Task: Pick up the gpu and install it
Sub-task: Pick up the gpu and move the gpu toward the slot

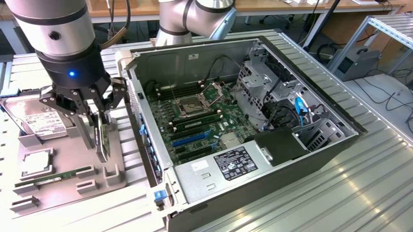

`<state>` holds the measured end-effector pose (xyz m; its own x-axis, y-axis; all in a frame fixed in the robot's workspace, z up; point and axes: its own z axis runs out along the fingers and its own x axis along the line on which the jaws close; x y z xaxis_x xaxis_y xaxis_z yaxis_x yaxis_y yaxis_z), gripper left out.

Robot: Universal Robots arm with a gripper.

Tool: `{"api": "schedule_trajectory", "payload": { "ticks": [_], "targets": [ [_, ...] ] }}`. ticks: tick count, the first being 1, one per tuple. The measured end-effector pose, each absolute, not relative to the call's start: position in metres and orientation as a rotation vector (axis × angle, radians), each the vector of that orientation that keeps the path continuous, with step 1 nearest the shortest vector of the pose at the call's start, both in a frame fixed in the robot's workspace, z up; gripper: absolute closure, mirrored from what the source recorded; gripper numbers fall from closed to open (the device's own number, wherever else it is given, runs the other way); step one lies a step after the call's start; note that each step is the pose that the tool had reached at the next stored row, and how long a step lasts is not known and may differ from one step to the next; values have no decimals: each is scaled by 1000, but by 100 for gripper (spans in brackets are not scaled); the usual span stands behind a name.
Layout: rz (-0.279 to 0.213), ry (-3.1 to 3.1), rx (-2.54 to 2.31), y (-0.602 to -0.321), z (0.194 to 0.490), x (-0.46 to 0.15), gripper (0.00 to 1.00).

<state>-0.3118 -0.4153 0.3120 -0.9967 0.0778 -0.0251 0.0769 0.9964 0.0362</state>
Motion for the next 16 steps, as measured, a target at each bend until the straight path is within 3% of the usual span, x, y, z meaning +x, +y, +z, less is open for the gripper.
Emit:
{"api": "schedule_trajectory", "payload": {
  "ticks": [16],
  "targets": [
    [55,3112,121,-415,316,-312,73]
  ]
}}
